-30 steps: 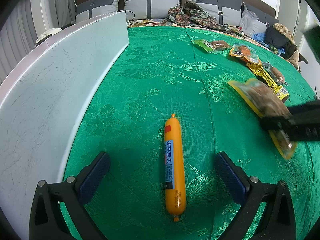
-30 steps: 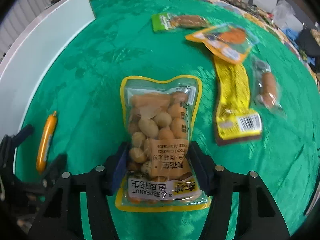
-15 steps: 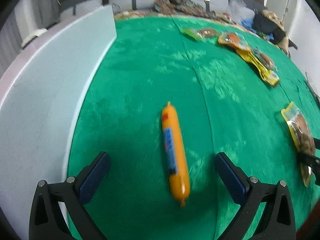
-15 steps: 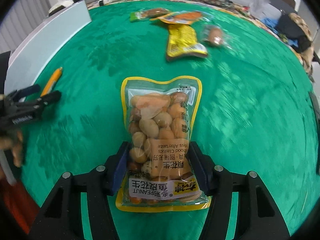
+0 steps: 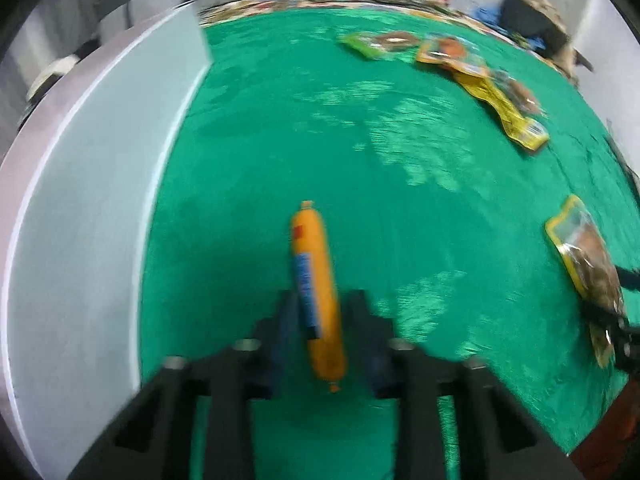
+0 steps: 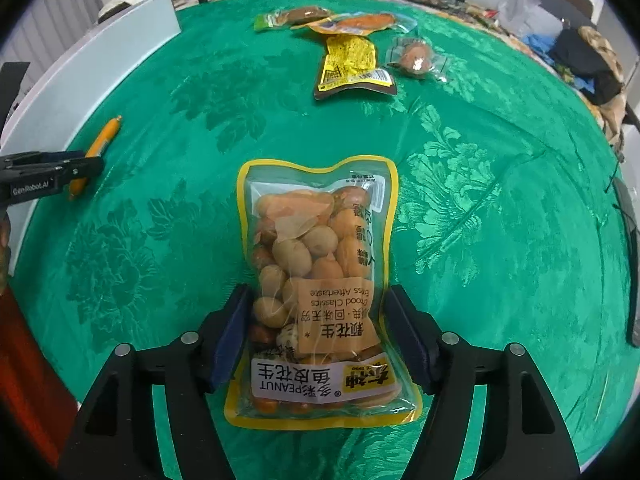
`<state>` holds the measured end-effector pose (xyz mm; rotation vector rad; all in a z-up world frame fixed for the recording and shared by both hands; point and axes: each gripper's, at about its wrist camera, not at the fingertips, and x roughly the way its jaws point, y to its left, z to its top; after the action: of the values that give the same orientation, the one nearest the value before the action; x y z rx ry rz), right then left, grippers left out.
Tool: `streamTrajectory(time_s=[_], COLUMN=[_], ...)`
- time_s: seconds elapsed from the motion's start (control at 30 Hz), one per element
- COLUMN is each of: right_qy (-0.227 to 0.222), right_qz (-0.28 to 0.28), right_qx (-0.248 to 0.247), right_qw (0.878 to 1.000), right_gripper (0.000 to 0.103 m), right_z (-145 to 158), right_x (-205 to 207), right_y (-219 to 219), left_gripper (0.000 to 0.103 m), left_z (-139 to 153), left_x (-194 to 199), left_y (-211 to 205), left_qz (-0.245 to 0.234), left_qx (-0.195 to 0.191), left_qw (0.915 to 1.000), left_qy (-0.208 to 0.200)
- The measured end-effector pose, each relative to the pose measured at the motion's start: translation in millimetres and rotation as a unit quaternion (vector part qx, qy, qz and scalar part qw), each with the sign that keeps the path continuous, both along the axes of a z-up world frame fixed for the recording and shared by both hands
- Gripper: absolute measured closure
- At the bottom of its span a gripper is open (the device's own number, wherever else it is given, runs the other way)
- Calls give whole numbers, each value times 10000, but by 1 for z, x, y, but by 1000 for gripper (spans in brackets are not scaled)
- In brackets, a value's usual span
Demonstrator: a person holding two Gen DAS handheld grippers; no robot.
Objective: Organize snacks
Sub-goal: 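Carry sausage stick and peanut pouch over the white box and release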
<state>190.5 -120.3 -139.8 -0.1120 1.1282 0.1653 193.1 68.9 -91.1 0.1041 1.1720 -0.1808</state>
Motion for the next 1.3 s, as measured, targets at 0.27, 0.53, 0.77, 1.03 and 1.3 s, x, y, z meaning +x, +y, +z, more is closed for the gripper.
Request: streamTrajectory(time_s=[0.27,0.53,0.77,1.03,1.3], right_qy=[376,454,401,222,176], right_qz=[-792,-1133,-1062,-316,936], right_qx=[2191,2840,2998,3282,3680], right_qw=[9718,9510,9472,9438,9249], right_gripper=[44,45,45,45,45], right_z=[15,14,27,76,139], right_x=[-8,-18,-6,28,60], right_y=[-59,-74,-50,42,198], left_gripper=[88,88,88,88,88], left_z=[16,57,110,149,136], left_x=[-21,-50,-62,-72,-96], left_y=[28,47,85,183,292], left_qz=[562,800,1000,1626,2679], left_qx=[-1446,-2465,-3061,-2960,-2181], left_qw=[9879,9651,9429,9312,9266], left_qy=[-2,-372,-848,-1372,-1483])
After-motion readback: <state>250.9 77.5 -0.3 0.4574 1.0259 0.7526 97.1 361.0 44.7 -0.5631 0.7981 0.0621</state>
